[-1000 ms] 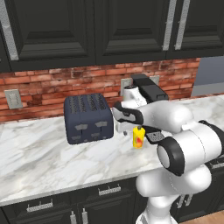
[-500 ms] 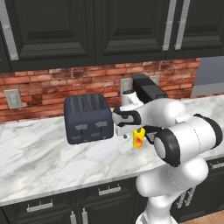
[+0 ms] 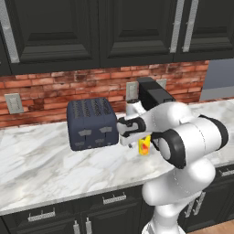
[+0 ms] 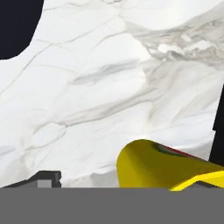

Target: Place the pitcher and cup on the dining counter for serving.

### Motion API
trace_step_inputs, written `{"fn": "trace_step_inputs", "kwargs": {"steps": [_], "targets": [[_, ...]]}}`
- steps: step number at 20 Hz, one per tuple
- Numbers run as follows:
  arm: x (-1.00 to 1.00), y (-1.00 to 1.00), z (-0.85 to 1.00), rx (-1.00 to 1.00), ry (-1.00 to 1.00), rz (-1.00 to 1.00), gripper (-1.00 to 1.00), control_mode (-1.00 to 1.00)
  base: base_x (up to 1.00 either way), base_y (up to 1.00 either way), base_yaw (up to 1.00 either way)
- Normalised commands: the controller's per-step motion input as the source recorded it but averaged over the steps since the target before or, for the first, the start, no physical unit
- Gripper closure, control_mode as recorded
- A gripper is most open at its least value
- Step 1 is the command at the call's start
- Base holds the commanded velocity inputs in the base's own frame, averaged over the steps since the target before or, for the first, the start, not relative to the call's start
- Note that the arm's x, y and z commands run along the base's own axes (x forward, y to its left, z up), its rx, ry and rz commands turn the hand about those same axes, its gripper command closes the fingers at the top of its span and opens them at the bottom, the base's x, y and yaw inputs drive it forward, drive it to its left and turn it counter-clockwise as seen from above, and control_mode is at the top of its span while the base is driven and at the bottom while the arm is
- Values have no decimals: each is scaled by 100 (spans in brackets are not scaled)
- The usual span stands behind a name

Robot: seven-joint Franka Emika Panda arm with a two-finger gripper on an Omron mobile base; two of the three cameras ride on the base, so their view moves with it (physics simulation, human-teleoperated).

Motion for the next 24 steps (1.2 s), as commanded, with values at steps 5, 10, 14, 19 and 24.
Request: {"fn": "trace_step_inputs", "kwargs": {"steps": [5, 10, 14, 19, 24], "targets": [[0, 0, -6, -1, 1, 0, 100, -100, 0, 0, 0], [-8, 0, 0, 0, -2, 0, 100, -100, 0, 0, 0], [-46, 4, 21, 0, -28, 0, 100, -100, 0, 0, 0], [-62, 22, 66, 0, -29, 0, 100, -100, 0, 0, 0], [-78, 19, 84, 0, -21, 0, 100, -100, 0, 0, 0]]}}
